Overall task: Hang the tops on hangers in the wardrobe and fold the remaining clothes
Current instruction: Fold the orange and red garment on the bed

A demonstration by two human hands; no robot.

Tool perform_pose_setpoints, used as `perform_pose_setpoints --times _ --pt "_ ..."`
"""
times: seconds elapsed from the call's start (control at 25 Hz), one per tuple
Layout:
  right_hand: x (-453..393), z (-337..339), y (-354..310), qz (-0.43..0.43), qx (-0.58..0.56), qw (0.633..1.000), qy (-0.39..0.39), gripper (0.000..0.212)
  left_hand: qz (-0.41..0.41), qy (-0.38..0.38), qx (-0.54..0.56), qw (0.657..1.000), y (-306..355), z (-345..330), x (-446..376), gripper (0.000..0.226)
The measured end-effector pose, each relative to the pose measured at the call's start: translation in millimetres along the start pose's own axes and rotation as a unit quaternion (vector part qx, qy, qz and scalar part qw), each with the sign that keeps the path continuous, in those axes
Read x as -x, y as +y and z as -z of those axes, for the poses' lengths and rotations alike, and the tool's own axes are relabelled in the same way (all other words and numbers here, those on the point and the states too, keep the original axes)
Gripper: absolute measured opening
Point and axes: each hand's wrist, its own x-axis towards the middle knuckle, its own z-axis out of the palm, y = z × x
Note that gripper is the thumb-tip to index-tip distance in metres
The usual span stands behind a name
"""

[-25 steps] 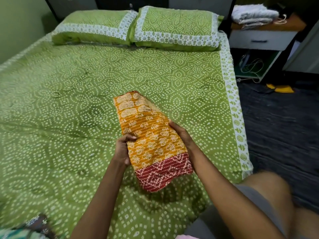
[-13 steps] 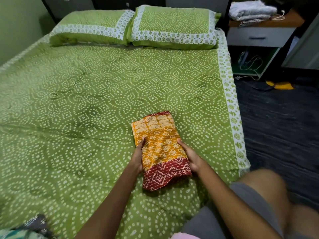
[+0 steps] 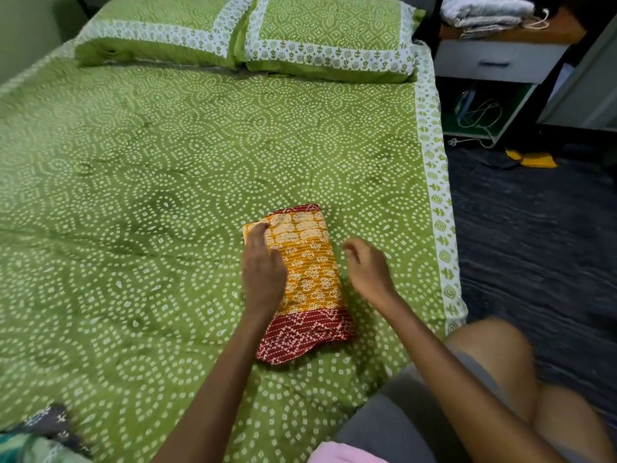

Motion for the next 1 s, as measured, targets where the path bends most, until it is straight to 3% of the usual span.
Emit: perform_pose_setpoints --times 0.08,0.16,0.32,0.44,0.56,0.72,0.84,0.92,1.0 --pt "-7.1 -31.6 -22.4 0.072 -0.083 0.983 -0.144 0.038 -0.02 -0.093 -0.107 0.99 2.8 -25.4 21.5 0.058" --pt "-18.9 -73.9 -9.9 0.11 0.028 0.958 -0.263 0.049 -0.028 -0.152 -0.224 0.962 -14.2 -48.2 49.4 0.071" --pt "-67.3 -104.4 9.3 0.202 0.284 0.919 -0.184 0.054 -0.021 -0.184 -0.28 0.942 -33.6 -59.6 67.3 0.07" --pt "-106.2 -109.2 1.4 0.215 0.327 0.91 -0.138 0.057 -0.011 -0.182 -0.29 0.94 -36.1 -52.2 65.9 0.077" --pt "-139.4 -111.2 -1.5 0.142 0.313 0.933 -0.112 0.063 0.02 -0.168 -0.269 0.948 -46.0 -45.7 75.7 0.083" --pt "-142.0 -109.0 -1.1 0.043 0.261 0.963 -0.042 0.075 0.051 -0.168 -0.206 0.963 -56.8 -33.1 89.3 0.094" --pt "-109.5 -100.8 14.3 0.05 0.214 0.975 -0.036 0.071 0.145 -0.153 -0.032 0.977 -48.1 -18.2 80.0 0.098" --pt "-79.4 -91.6 29.3 0.044 0.19 0.98 -0.045 0.069 0.234 -0.117 0.137 0.955 -40.7 -5.8 54.9 0.089" --pt "-47.5 -85.1 38.7 0.044 0.162 0.985 -0.049 0.067 0.297 -0.117 0.236 0.918 -40.8 1.8 21.5 0.074"
